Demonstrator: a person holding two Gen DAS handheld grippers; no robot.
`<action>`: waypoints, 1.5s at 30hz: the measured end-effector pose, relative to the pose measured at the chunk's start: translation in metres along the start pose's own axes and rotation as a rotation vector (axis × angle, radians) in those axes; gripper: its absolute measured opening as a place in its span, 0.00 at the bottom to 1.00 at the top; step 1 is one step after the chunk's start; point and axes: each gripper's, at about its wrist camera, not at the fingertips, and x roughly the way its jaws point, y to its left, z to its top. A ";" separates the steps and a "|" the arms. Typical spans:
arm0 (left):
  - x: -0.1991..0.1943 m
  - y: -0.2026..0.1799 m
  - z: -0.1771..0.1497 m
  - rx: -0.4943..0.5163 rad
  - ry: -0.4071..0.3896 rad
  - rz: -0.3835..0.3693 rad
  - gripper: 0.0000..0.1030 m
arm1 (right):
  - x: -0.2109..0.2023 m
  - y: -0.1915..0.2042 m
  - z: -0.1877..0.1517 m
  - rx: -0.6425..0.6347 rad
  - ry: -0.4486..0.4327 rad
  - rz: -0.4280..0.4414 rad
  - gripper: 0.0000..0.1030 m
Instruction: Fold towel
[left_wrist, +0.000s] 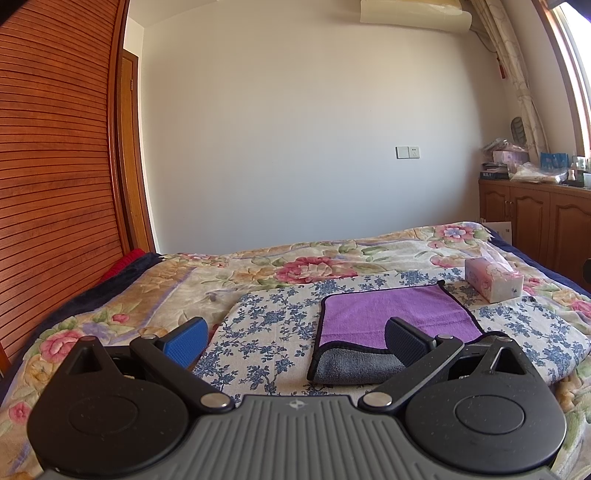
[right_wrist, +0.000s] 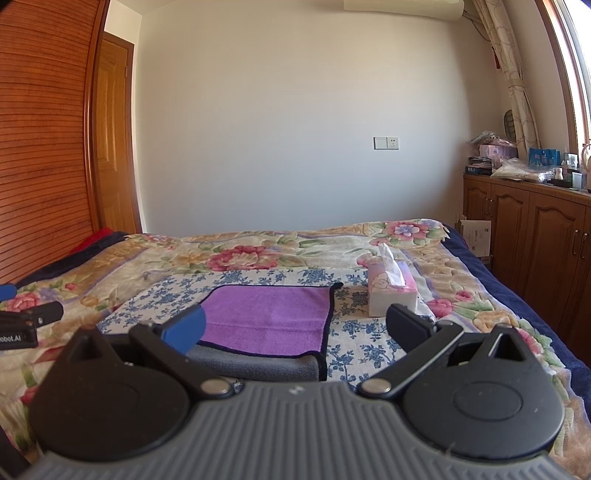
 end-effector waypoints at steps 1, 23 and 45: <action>-0.001 -0.001 -0.001 0.001 0.002 -0.001 1.00 | 0.005 0.002 -0.002 -0.001 0.002 -0.001 1.00; 0.027 -0.016 -0.005 0.059 0.059 -0.066 1.00 | 0.022 0.007 -0.001 -0.015 0.052 0.029 1.00; 0.066 -0.025 -0.007 0.108 0.133 -0.092 1.00 | 0.063 0.003 -0.002 -0.001 0.139 0.046 1.00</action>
